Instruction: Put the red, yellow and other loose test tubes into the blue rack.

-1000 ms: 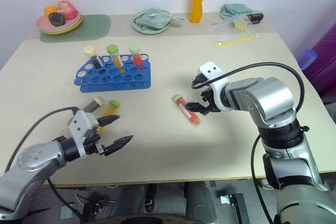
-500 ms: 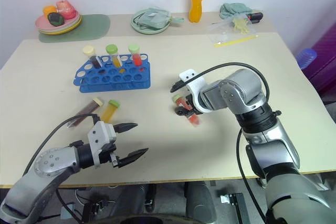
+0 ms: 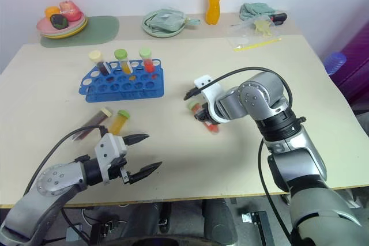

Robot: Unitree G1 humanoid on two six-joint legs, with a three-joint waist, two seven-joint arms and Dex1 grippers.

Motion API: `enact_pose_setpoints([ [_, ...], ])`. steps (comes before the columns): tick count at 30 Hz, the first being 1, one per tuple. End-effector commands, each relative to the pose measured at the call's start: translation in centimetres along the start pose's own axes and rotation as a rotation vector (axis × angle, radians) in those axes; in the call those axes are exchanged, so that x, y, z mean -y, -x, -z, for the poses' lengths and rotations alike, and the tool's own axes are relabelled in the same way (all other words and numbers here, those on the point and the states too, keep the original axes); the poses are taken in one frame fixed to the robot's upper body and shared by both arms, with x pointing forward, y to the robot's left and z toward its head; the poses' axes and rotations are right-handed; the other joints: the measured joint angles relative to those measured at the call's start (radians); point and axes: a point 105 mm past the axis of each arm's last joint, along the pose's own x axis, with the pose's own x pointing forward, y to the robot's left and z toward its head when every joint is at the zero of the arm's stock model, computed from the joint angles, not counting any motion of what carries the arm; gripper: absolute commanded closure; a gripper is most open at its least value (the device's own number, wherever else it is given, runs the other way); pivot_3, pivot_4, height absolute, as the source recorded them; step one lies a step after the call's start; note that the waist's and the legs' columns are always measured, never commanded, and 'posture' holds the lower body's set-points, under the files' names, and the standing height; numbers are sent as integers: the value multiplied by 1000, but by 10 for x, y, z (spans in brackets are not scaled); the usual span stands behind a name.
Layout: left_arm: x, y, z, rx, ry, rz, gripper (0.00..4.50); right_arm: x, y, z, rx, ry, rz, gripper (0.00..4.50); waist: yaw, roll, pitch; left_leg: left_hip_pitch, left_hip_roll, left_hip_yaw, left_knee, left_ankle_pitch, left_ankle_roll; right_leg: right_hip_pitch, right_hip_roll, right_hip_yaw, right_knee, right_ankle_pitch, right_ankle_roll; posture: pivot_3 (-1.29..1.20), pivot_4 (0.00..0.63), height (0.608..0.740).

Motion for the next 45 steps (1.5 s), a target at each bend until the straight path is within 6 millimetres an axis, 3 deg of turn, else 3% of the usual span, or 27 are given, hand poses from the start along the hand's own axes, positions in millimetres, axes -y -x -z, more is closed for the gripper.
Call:
enact_pose_setpoints([
  [1, -25, 15, -6, 69, 16, -173, 0, -25, 35, -84, 549, 78, -126, 3751, 1, 0, 0, 0, 0, 0, 0, 0, 0, 0, 1, 0, 0, 0, 0, 0, 150, 729],
  [4, -54, 26, -4, 135, 24, -389, 0, -35, 29, -107, 800, -23, -231, 3751, 4, -1, -1, 1, 1, -1, 0, 0, 0, 1, 2, -1, 1, 0, 0, 0, 150, 729],
  [8, -77, 33, -7, 197, -32, -576, 0, -38, -9, -112, 954, -79, -170, 3751, 12, -2, -1, 3, 0, -1, 1, 0, 0, 3, 1, -1, 2, 0, 0, 0, 150, 729],
  [14, -85, 35, -15, 258, -34, -658, 0, -47, -38, -113, 1063, -101, -134, 3751, 5, -1, -1, 2, -1, 0, 0, 1, -1, 1, -1, 0, 2, 0, 0, 0, 150, 729],
  [18, -83, 37, -23, 281, -43, -654, 0, -52, -65, -104, 1008, -71, -112, 3751, 0, -1, -1, 3, -1, 0, -1, 1, -2, 1, 0, 0, 3, 0, 0, 0, 150, 729],
  [27, -79, 33, -35, 282, -49, -639, 0, -59, -85, -102, 971, -14, -75, 3751, 1, -1, -1, 3, -1, -1, -1, 1, -3, 0, 0, 0, 3, 0, 0, 0, 150, 729],
  [37, -76, 31, -42, 282, -43, -630, 0, -65, -92, -103, 981, 27, -31, 3751, 1, 0, -1, 3, -1, -1, -1, 2, -3, 0, -1, -1, 3, 0, 0, 0, 150, 729],
  [45, -76, 30, -44, 284, -36, -628, 0, -76, -95, -102, 981, 11, -91, 3751, 1, 0, -1, 3, -1, -1, -1, 2, -4, 0, 0, -1, 3, 0, 0, 0, 150, 729],
])
